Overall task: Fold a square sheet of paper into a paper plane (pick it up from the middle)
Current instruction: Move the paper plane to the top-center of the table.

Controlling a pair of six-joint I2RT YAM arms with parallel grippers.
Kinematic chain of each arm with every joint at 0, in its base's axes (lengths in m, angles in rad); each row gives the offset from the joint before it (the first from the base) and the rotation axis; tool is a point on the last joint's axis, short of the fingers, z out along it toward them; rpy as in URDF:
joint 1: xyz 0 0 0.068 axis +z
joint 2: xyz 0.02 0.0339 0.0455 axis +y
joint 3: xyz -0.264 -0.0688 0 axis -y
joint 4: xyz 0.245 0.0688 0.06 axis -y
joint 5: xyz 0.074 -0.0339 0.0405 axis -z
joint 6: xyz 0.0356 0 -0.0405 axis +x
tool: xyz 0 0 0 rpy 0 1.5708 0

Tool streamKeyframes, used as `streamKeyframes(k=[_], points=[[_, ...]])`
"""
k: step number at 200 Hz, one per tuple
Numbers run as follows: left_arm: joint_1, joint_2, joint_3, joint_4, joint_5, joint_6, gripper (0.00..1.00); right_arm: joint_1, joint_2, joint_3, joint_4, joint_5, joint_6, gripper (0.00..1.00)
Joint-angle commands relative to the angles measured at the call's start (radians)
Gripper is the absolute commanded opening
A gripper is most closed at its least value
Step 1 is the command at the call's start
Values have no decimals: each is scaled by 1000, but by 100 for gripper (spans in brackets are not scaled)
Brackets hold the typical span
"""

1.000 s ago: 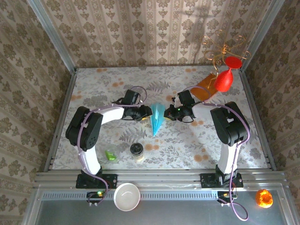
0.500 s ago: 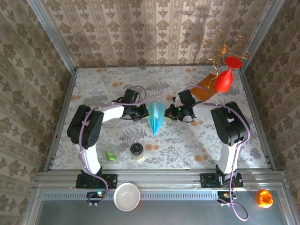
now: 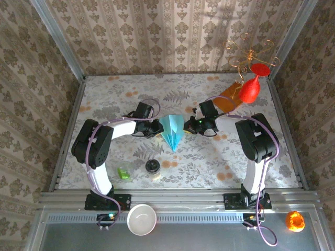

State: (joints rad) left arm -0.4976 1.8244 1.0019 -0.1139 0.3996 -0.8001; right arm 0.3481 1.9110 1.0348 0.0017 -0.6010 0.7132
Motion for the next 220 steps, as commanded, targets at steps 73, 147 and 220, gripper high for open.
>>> streamKeyframes(k=[73,147,220], points=[[-76,-163,115,-261,-151,97,39,-2,25,7,14,-47,17,5],[-200,-20,217,-310,-144,157,41,0,31,7,17,-47,20,5],[-249,54,280,-368,-129,223,50,1,30,14,16,-46,25,5]])
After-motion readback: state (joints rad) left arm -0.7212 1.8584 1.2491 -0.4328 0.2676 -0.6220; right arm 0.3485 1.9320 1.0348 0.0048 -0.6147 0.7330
